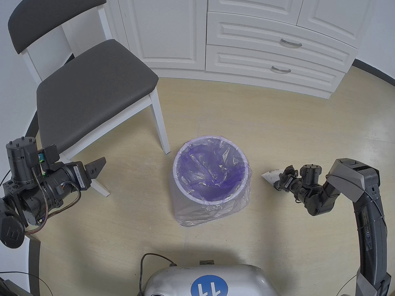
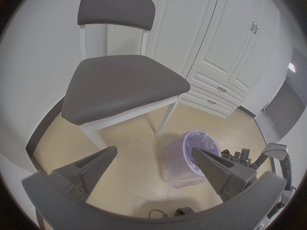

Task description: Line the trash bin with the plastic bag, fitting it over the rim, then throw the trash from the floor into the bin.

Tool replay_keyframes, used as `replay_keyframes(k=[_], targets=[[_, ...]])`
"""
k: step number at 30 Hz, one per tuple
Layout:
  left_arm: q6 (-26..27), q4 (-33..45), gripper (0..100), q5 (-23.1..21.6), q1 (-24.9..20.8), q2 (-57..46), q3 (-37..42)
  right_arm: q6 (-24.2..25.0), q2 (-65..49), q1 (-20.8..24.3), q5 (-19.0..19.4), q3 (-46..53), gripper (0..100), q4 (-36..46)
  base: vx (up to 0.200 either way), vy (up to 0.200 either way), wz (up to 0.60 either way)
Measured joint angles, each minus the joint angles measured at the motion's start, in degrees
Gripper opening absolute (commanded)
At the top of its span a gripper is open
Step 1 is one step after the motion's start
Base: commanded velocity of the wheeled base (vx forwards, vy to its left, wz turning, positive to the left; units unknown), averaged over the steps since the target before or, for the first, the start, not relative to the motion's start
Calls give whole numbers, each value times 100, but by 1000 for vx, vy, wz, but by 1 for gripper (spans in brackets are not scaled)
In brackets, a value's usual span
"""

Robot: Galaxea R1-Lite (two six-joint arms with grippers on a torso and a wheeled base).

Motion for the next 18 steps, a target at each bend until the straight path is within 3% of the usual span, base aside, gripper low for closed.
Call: replay_keyframes(k=[1, 18], targets=[[0, 0, 100, 0, 0, -5, 0, 17, 0, -2, 0, 0, 0, -2, 0, 0, 0], [22, -20, 100, 17, 140, -73, -59, 55, 40, -29, -22, -62, 0, 4, 0, 0, 0]])
